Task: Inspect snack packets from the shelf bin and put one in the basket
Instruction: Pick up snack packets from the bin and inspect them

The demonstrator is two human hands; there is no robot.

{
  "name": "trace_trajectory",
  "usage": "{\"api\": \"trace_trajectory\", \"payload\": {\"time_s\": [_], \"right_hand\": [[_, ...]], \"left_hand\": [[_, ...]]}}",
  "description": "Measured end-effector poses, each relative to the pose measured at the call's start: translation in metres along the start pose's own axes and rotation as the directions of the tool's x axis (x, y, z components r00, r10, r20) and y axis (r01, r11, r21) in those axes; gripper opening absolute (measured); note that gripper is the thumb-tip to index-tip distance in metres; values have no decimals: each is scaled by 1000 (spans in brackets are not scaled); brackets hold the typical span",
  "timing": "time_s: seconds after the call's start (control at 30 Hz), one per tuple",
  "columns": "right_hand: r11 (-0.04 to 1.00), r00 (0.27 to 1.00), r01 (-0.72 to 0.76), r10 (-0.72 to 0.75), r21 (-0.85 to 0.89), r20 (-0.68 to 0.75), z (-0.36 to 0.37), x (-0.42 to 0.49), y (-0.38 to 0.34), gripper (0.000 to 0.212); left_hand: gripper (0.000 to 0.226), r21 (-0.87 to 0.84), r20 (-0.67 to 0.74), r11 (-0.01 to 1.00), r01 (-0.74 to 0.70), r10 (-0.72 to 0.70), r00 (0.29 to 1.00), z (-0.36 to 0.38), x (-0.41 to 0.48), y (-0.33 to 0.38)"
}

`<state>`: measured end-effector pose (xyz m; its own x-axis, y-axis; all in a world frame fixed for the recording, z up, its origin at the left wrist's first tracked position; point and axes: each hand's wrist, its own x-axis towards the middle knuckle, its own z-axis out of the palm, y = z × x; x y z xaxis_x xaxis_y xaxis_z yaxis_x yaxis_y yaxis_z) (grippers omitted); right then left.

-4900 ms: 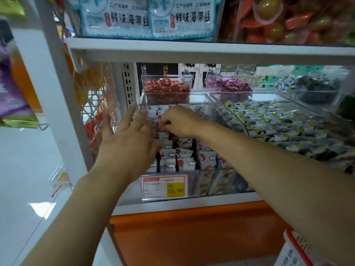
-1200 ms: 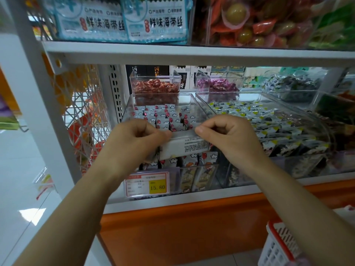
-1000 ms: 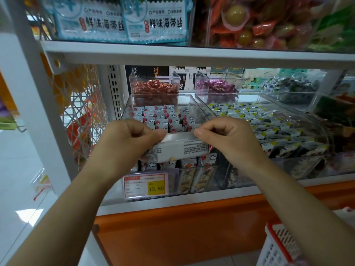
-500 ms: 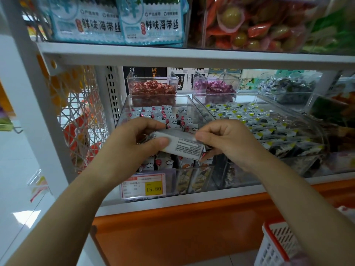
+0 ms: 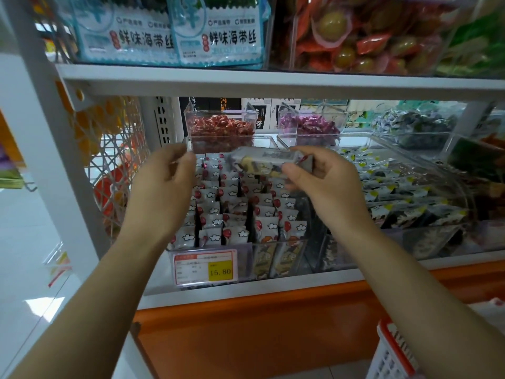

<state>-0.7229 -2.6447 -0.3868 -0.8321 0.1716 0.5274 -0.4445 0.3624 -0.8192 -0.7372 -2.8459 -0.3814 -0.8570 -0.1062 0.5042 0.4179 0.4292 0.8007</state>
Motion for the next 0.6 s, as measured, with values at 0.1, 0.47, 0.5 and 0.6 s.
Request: {"api": "trace_trajectory", "payload": {"time_s": [0.1, 0.47, 0.5, 0.6], "right_hand": [[998, 998, 10, -14, -60, -56, -1, 6, 2, 25], [971, 992, 127, -127, -205, 14, 31, 43, 16, 22], [964, 990, 138, -130, -228, 52, 36, 50, 17, 22], [943, 980, 164, -121, -290, 159, 50, 72, 19, 16]], "left_hand": [[40, 165, 81, 984, -63, 51, 995, 4, 6, -5], [82, 715, 552, 627, -310, -234, 800, 39, 35, -28], [89, 711, 554, 635, -302, -240, 797, 38, 32, -29], [93, 715, 529, 644, -271, -246, 812, 36, 24, -31]]}}
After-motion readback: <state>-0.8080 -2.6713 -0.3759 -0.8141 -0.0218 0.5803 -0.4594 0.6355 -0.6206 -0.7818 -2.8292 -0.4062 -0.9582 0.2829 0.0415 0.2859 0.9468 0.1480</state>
